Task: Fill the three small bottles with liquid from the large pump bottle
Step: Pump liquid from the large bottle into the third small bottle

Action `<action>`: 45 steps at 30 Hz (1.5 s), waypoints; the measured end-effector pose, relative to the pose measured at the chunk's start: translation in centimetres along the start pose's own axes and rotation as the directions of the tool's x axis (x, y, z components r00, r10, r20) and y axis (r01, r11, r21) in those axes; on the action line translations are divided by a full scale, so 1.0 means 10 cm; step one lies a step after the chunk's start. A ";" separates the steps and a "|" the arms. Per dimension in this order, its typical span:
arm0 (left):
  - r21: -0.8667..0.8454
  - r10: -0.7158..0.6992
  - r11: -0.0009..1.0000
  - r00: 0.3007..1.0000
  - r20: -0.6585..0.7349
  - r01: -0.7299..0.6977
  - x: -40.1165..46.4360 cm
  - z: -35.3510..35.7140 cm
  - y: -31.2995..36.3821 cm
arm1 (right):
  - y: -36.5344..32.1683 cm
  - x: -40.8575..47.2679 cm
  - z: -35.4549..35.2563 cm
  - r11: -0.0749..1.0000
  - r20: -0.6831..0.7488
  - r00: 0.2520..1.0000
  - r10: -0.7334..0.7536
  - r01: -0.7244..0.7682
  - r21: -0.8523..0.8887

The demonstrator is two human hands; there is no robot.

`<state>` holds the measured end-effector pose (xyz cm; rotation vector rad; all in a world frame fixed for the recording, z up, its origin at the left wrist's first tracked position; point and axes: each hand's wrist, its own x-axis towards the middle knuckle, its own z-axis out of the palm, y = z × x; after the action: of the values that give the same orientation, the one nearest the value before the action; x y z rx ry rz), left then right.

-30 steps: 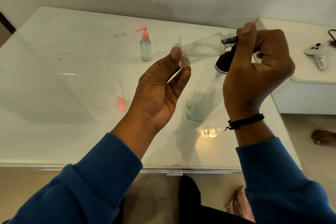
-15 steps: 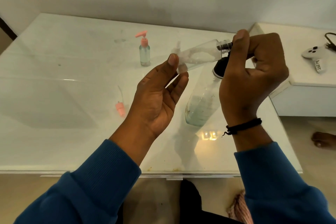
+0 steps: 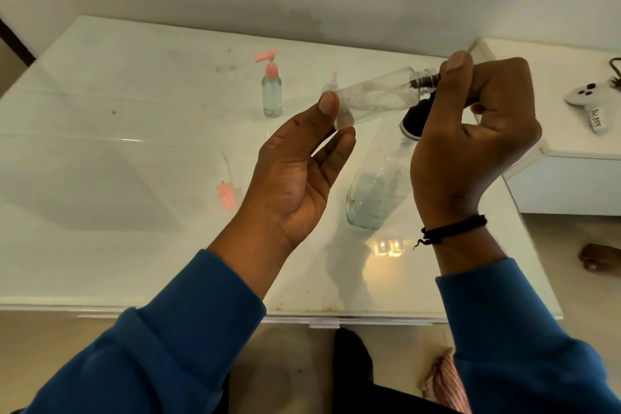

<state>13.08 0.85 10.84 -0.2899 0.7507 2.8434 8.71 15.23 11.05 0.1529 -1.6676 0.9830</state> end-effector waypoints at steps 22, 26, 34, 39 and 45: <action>-0.003 -0.002 1.000 1.000 0.005 0.002 -0.03 0.03 0.02 | 0.00 -0.02 0.01 1.000 -0.007 1.000 0.006 -0.006 0.030; 0.009 -0.007 1.000 1.000 0.014 0.007 -0.02 0.04 0.01 | -0.03 0.05 0.02 1.000 -0.024 1.000 -0.004 0.004 0.011; -0.001 -0.010 1.000 1.000 0.011 0.010 -0.02 0.03 0.02 | -0.05 0.04 0.03 1.000 -0.015 1.000 -0.015 0.015 0.015; -0.002 0.000 1.000 1.000 0.014 0.000 -0.01 0.01 0.02 | 0.00 -0.05 0.01 0.999 -0.009 1.000 0.012 -0.011 0.033; -0.006 -0.002 1.000 1.000 0.022 0.002 0.00 0.00 0.02 | -0.05 0.02 0.04 1.000 -0.023 1.000 0.003 -0.003 0.013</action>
<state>12.97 0.69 10.98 -0.2596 0.7365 2.8428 8.62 14.73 11.51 0.1473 -1.6407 0.9946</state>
